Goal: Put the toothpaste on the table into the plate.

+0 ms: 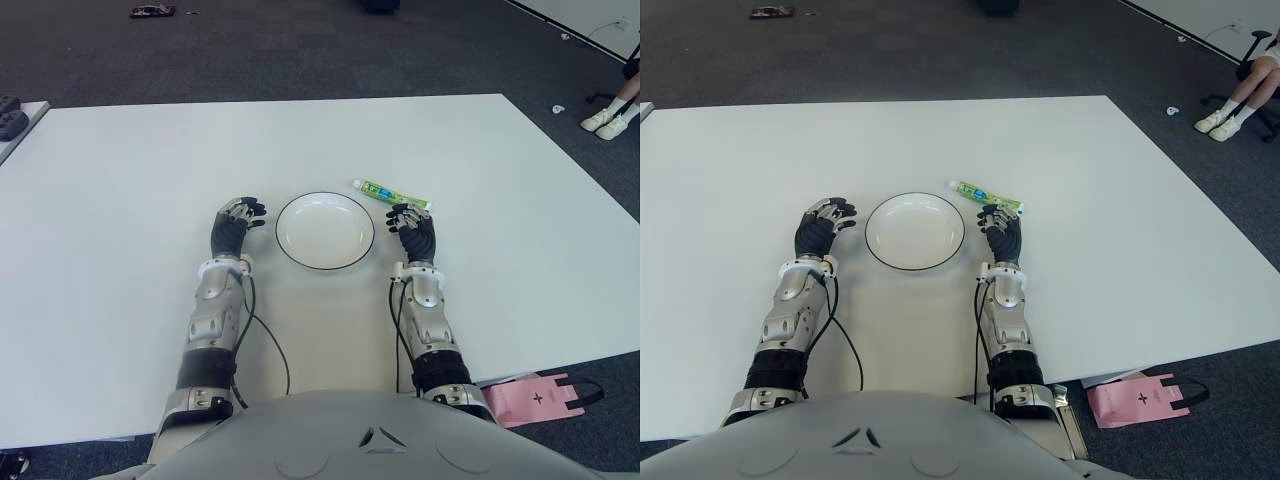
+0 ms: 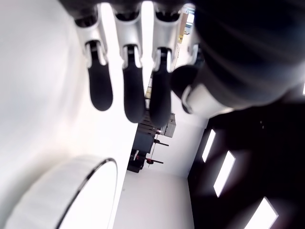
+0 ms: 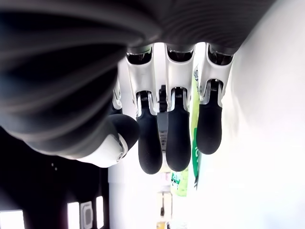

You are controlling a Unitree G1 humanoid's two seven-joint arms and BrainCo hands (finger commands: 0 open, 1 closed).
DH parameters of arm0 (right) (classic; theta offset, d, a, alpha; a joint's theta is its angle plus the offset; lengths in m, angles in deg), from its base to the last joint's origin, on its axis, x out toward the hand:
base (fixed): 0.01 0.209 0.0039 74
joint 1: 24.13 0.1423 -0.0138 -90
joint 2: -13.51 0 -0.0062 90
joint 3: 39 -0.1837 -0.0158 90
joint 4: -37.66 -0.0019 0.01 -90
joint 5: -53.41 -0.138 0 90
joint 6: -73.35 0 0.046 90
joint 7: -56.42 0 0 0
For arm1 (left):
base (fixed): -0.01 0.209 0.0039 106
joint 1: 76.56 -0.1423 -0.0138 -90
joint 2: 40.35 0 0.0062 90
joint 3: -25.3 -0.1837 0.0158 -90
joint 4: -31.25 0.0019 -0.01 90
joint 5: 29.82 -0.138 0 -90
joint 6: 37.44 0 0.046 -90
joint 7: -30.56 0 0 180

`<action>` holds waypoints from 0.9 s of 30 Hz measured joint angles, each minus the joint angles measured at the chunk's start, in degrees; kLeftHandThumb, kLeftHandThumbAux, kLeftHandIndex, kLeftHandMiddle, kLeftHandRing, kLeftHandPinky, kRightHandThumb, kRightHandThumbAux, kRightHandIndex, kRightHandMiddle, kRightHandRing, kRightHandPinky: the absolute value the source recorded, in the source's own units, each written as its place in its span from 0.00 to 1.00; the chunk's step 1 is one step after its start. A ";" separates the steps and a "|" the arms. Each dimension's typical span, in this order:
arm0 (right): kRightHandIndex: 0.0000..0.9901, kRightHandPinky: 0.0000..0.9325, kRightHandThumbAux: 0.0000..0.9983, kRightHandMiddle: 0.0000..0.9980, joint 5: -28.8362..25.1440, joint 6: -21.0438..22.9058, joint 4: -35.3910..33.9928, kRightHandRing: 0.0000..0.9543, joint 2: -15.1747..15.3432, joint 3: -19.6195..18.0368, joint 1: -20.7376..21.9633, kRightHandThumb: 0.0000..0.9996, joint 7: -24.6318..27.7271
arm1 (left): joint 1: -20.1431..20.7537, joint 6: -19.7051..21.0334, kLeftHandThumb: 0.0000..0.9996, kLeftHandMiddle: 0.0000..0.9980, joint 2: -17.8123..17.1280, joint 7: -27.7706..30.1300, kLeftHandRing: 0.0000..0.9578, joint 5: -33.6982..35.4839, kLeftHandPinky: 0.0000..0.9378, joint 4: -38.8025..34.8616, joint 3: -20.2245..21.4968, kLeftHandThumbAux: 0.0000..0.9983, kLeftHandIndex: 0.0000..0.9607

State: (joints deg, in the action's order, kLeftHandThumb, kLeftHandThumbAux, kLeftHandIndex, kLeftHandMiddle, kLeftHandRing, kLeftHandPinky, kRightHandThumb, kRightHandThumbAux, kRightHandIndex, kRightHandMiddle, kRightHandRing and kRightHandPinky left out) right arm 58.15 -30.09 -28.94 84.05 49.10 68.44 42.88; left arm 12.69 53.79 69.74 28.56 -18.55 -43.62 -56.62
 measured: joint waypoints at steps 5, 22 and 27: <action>0.43 0.56 0.73 0.52 0.67 0.00 -0.54 0.54 0.00 0.65 -0.45 0.71 -0.70 | 0.00 0.00 0.71 0.47 0.00 0.00 0.46 0.01 0.46 -0.01 -0.03 0.72 0.45; 0.43 0.57 0.73 0.50 5.44 -6.34 -0.83 0.54 0.89 2.97 -2.74 0.71 -4.15 | -0.07 -0.12 0.71 0.46 -0.02 0.01 0.46 -0.10 0.46 -0.02 -0.15 0.72 0.45; 0.43 0.55 0.73 0.48 9.03 -8.78 -0.98 0.53 2.27 5.22 -2.57 0.71 -6.07 | -0.13 -0.23 0.71 0.47 -0.01 0.01 0.46 -0.05 0.46 -0.02 -0.12 0.72 0.45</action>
State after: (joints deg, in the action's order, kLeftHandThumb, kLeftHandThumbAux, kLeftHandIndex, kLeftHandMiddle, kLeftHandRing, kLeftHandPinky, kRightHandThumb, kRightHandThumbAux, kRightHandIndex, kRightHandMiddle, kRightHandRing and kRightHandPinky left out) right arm 67.18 -38.87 -29.92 86.32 54.32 65.86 36.82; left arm 12.56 53.56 69.73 28.57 -18.61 -43.64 -56.74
